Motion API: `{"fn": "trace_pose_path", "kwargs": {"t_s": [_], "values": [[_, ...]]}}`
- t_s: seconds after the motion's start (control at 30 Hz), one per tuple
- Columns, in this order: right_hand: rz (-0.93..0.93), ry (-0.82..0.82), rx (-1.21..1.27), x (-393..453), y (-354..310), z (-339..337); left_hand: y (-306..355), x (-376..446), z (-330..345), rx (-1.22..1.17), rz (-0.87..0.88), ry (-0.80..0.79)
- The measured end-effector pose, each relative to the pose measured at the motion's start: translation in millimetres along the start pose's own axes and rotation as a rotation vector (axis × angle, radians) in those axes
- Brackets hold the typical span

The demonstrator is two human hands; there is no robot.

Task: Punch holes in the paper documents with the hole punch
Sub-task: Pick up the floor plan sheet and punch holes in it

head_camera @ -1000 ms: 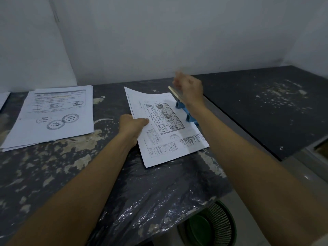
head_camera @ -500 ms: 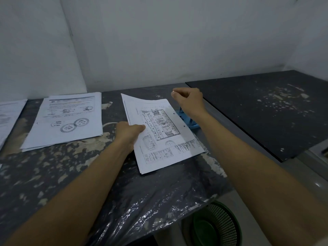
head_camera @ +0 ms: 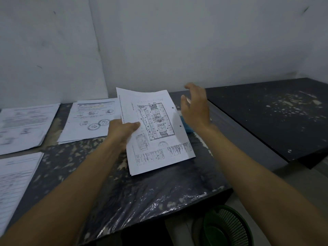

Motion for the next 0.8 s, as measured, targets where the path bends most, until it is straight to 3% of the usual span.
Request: {"fn": "trace_pose_path", "kwargs": {"t_s": [0.07, 0.13, 0.3, 0.4, 0.67, 0.8], "values": [[-0.109, 0.004, -0.015, -11.3, -21.2, 2.8, 5.8, -6.8, -11.5, -0.012, 0.010, 0.001], [-0.059, -0.050, -0.011, -23.2, -29.8, 11.2, 10.9, -13.9, -23.5, -0.018, 0.013, 0.001], [0.515, -0.287, 0.125, -55.0, -11.5, 32.2, 18.4, -30.1, -58.5, -0.019, 0.009, -0.025], [0.737, -0.406, 0.360, -76.5, -20.8, 39.7, 18.7, -40.3, -81.5, -0.004, 0.007, -0.037], [0.822, -0.642, 0.323, -134.8, -60.8, 56.9, -2.8, -65.6, -147.0, 0.108, -0.012, 0.005], [0.864, -0.843, 0.276, -167.8, -87.1, 63.5, -18.1, -71.3, -180.8, 0.367, -0.018, -0.042]]}}
Point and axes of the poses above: each hand's wrist, its own x-axis towards the middle knuckle, its own z-axis out of the palm, y = z × x, the point moved 8 cm from there along x, towards the middle knuckle, and after that the axes turned 8 degrees about y, right-handed, at the moved point
